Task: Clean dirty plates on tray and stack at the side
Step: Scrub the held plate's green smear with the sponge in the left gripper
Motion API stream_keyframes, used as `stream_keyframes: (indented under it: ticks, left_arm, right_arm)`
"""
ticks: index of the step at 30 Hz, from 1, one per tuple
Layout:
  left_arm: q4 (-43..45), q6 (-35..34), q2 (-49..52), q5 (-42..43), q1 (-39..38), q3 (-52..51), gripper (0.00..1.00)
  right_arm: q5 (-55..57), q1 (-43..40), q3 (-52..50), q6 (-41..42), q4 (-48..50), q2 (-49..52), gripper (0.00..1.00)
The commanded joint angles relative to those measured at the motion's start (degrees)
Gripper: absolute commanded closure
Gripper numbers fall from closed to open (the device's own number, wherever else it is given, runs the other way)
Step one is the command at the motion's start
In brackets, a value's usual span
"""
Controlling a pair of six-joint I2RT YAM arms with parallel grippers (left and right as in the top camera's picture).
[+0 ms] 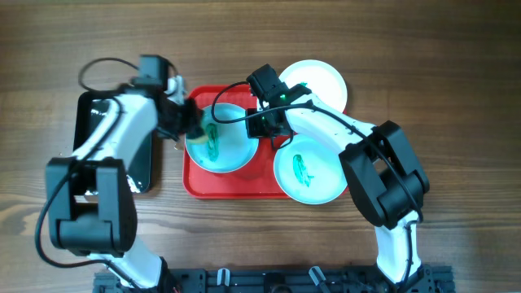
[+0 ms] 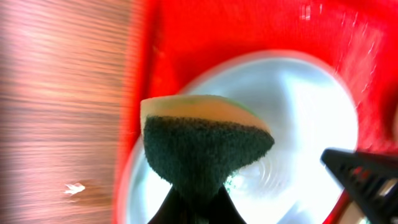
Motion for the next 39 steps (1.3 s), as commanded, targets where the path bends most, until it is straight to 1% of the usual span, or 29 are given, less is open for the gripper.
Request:
stream_keyframes:
  ticks: [1, 3, 5, 7, 8, 9, 10, 11, 12, 13, 14, 15, 16, 20, 21, 22, 24, 28, 29, 31, 32, 34, 36, 38, 39]
  left_arm:
    - [6.51, 1.11, -0.15, -5.38, -3.28, -6.82, 0.96]
    - [10.16, 1.14, -0.13, -7.26, -4.39, -9.35, 0.96]
    - [12.24, 1.14, -0.11, -7.26, -5.14, -10.73, 0.96]
    - [12.61, 1.14, -0.11, -7.19, -6.27, -11.3, 0.96]
    - [12.31, 1.16, -0.11, -5.84, -7.06, -11.3, 0.96]
    - [12.02, 1.44, -0.11, -2.82, -7.72, -11.3, 0.96]
    - [11.93, 3.19, -0.11, 2.47, -8.28, -11.3, 0.96]
    - [11.8, 6.6, -0.11, 11.65, -8.85, -11.3, 0.96]
    - [11.8, 7.34, -0.11, 15.19, -9.05, -11.28, 0.96]
    - [11.85, 7.15, -0.11, 15.89, -9.09, -11.3, 0.96]
    - [12.26, 6.05, -0.11, 13.53, -9.03, -11.28, 0.96]
    - [13.42, 1.31, -0.11, 5.88, -8.96, -11.28, 0.96]
    - [14.58, -1.9, -0.11, -0.44, -8.9, -11.28, 0.96]
    - [19.78, -8.79, -0.11, -19.98, -8.66, -11.28, 0.96]
    - [21.2, -9.68, -0.11, -23.87, -8.66, -11.28, 0.96]
    - [22.34, -9.66, -0.11, -26.05, -8.66, -11.28, 0.96]
    - [22.32, -9.66, -0.11, -27.02, -8.66, -11.28, 0.96]
    - [12.04, -9.66, -0.11, -21.77, -8.7, -11.28, 0.96]
    - [7.19, -9.49, -0.11, -18.75, -8.7, -11.28, 0.96]
    - [2.14, -5.81, -0.11, -11.85, -8.7, -11.28, 0.96]
    - [0.35, -1.86, -0.11, -6.58, -8.7, -11.28, 0.96]
    - [-1.57, 2.54, -0.11, -0.92, -8.7, -11.28, 0.96]
    - [-2.14, 4.11, -0.11, -0.02, -8.7, -11.28, 0.96]
    - [-2.16, 4.22, -0.11, 0.15, -8.7, -11.28, 0.96]
    - [-2.32, 5.77, -0.11, 2.49, -8.7, -11.28, 0.96]
  right_arm:
    - [-0.55, 0.39, 0.24, -0.59, 0.04, 2.47, 0.96]
    - [-0.57, 0.39, 0.24, -0.57, 0.04, 2.47, 0.96]
    - [-0.57, 0.39, 0.24, -0.59, 0.04, 2.47, 0.96]
    - [-0.57, 0.39, 0.24, -0.59, 0.04, 2.47, 0.96]
    - [-0.55, 0.39, 0.24, -0.59, 0.09, 2.47, 0.96]
    - [-0.55, 0.39, 0.24, -0.59, 0.13, 2.47, 0.96]
    - [-0.55, 0.39, 0.24, -0.59, 0.15, 2.47, 0.96]
    - [-0.52, 0.39, 0.24, -0.57, 0.17, 2.47, 0.95]
    - [-0.55, 0.39, 0.24, -0.57, 0.17, 2.47, 0.96]
    - [-0.55, 0.39, 0.24, -0.57, 0.2, 2.47, 0.96]
    - [-0.55, 0.39, 0.24, -0.59, 0.2, 2.47, 0.96]
    - [-0.55, 0.39, 0.24, -0.59, 0.17, 2.47, 0.96]
    - [-0.55, 0.39, 0.24, -0.59, 0.15, 2.47, 0.96]
    - [-0.55, 0.39, 0.24, -0.59, 0.15, 2.47, 0.96]
    - [-0.55, 0.39, 0.24, -0.57, 0.15, 2.47, 0.96]
    - [-0.55, 0.39, 0.24, -0.57, 0.13, 2.47, 0.96]
    - [-0.55, 0.39, 0.24, -0.57, 0.15, 2.47, 0.96]
    - [-0.57, 0.39, 0.24, -0.13, 0.15, 2.47, 0.95]
    - [-1.44, 0.39, 0.24, -0.17, 0.17, 2.47, 0.96]
    - [-3.58, 0.02, 0.24, -0.44, 0.2, 2.47, 0.96]
    - [-5.27, -0.55, 0.24, -1.4, 0.2, 2.47, 0.96]
    - [-9.97, -2.21, 0.24, -3.5, 0.13, 2.47, 0.96]
    - [-14.21, -3.78, 0.24, -5.79, -0.13, 2.47, 0.96]
    - [-18.4, -5.11, 0.11, -9.42, -0.7, 2.47, 0.96]
    - [-18.53, -5.4, 0.09, -10.08, -1.33, 2.47, 0.96]
